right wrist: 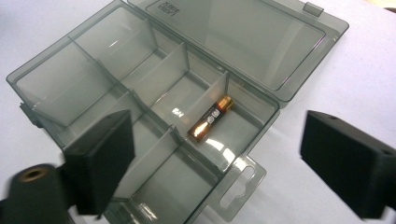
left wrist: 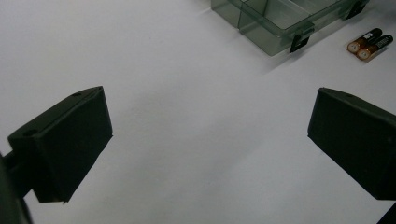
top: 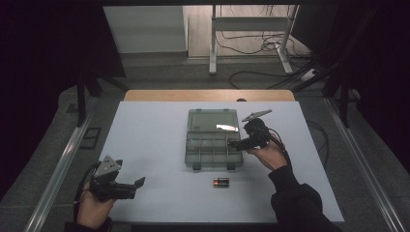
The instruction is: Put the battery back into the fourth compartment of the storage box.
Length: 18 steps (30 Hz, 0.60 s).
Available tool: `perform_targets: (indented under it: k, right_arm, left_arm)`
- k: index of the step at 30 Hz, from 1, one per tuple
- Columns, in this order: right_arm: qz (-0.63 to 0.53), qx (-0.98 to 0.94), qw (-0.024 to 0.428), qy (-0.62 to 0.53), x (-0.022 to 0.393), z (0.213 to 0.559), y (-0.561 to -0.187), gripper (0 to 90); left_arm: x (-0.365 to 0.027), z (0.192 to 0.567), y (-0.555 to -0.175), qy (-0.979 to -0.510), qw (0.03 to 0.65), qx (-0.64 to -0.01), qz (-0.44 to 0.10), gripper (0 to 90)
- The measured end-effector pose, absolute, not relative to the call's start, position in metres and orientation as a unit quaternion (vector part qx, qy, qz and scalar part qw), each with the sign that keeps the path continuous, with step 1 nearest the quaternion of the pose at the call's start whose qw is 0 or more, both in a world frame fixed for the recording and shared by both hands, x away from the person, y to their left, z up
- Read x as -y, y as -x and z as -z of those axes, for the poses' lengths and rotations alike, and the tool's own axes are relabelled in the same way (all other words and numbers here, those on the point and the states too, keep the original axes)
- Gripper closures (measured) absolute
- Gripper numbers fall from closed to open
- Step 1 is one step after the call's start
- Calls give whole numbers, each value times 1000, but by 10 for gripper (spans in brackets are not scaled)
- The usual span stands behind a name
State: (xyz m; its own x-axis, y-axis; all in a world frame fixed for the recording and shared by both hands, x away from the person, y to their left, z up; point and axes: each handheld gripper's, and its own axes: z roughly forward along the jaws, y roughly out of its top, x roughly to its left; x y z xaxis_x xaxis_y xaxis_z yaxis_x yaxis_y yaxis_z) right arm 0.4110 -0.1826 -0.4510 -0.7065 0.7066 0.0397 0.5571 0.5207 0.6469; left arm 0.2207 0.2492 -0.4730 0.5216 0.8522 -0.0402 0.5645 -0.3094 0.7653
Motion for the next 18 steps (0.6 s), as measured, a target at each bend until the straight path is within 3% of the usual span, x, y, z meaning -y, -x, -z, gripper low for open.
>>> perform_targets:
  k: [7,18]
  right_arm:
    - [-340,-861,122,-358,182,443,-399,0]
    - [-355,-865,124,-331,184,437,-381,0]
  left_arm:
    - [-249,473,-221,-787,377,-450,-191,2]
    - [-249,473,-220,-787,376,-450,-190,2]
